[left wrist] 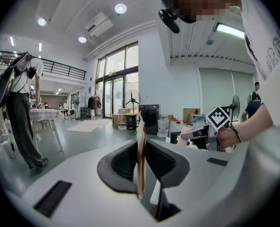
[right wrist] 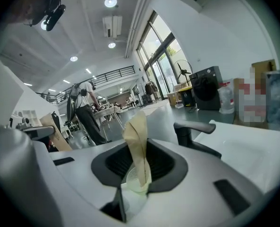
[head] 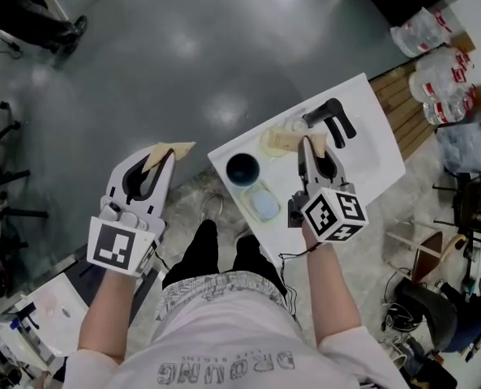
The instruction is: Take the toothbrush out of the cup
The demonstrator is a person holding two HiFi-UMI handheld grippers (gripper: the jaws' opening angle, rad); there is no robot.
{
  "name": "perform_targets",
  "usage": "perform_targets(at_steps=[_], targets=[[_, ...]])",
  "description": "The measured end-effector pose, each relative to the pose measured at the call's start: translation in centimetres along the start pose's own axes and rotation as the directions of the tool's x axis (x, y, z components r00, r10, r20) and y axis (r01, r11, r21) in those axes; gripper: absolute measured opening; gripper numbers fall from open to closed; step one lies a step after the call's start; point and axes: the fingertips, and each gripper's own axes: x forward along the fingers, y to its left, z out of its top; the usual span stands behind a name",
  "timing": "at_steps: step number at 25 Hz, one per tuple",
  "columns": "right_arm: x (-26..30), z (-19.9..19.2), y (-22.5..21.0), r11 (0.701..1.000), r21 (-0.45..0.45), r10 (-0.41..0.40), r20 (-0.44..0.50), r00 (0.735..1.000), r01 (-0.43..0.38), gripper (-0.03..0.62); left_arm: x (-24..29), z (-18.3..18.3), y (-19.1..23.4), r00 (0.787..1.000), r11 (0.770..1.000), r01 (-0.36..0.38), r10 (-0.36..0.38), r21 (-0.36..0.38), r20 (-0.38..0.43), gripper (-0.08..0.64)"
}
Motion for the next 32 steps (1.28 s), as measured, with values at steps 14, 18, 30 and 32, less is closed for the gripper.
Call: perform_targets(at_steps=[14,18,30,32], targets=[[-4.5,3.9,2.1,0.999,-0.054,-0.003,0.097,0.995,0.008,0.083,0.0,3.1,-1.1,0.996,0.998,0.064,-0.066,0.024,0.068,0.064],[-5.9,4.5,1.7,0.999,-0.043,-0.015,0.13,0.991,0.021,0.083,0.5,3.6,-1.8,0.992,0.995,0.095,-0.097,0.035,0.078,0.064],[-9.7,5.3,-1.4,0.997,-0.006,-0.079,0.182,0.98,0.082,0.083,3.4,5.3,-4.7,0.978,0.98,0.181,-0.188,0.077,0.09,0.064],[-10.3,5.5,-1.8,0.996,-0.003,-0.085,0.197,0.977,0.087,0.083,3.8,5.5,-5.2,0.975,0.978,0.194,-0.201,0.083,0.09,0.064]])
